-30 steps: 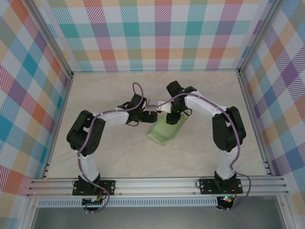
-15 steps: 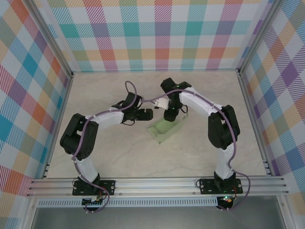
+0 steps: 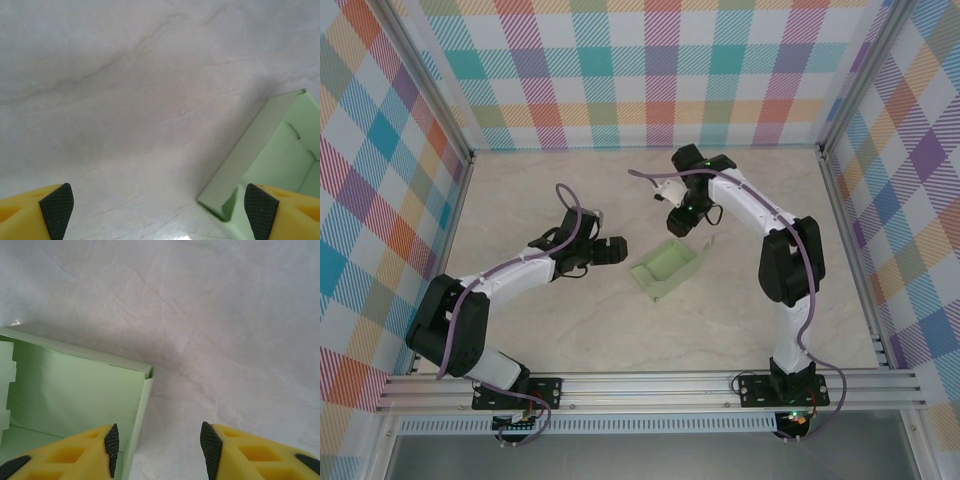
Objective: Fold the paper box
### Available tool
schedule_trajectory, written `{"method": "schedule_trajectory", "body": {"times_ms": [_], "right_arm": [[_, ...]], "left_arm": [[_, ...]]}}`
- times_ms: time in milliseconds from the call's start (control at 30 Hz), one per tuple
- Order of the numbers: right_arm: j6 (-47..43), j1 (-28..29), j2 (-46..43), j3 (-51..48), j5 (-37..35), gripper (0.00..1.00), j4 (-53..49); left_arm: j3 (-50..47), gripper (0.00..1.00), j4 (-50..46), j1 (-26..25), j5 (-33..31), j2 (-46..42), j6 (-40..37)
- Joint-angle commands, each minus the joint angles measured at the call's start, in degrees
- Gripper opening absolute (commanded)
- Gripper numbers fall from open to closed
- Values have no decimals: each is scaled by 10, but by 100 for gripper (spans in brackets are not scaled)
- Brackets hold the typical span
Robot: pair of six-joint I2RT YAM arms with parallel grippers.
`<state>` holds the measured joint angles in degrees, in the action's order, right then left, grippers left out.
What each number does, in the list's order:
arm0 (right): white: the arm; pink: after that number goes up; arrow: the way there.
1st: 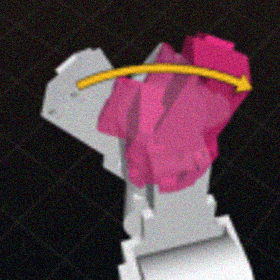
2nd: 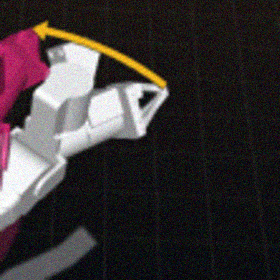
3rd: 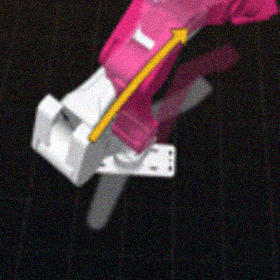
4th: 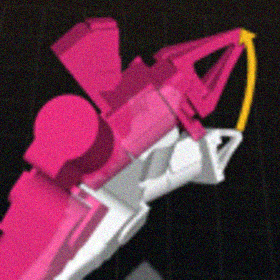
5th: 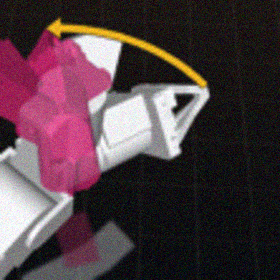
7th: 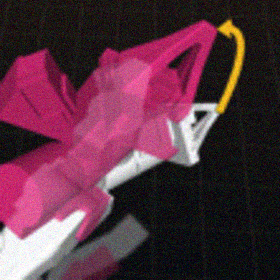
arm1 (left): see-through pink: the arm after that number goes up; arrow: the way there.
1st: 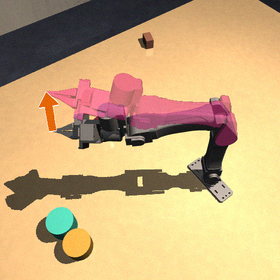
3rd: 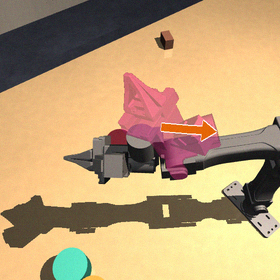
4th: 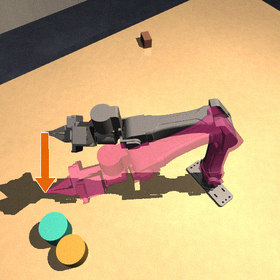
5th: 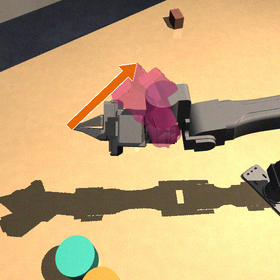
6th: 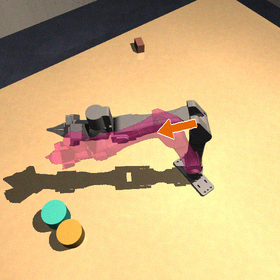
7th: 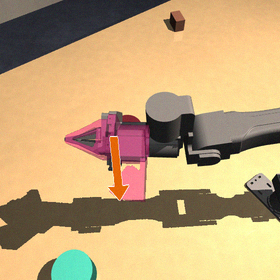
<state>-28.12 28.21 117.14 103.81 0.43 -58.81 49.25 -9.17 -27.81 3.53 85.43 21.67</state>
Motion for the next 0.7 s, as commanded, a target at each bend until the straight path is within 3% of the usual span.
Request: {"method": "schedule_trajectory", "body": {"times_ms": [0, 400, 667], "right_arm": [[19, 4, 32, -12, 24, 50, -30], [34, 4, 95, -7, 14, 42, -11], [36, 5, 81, -32, 19, 11, 41]], "left_arm": [[-10, 90, 5, 5, -13, -25, 13], [-11, 90, 6, 4, -17, -29, 11], [-14, 91, 13, 4, -16, -45, 18]]}}
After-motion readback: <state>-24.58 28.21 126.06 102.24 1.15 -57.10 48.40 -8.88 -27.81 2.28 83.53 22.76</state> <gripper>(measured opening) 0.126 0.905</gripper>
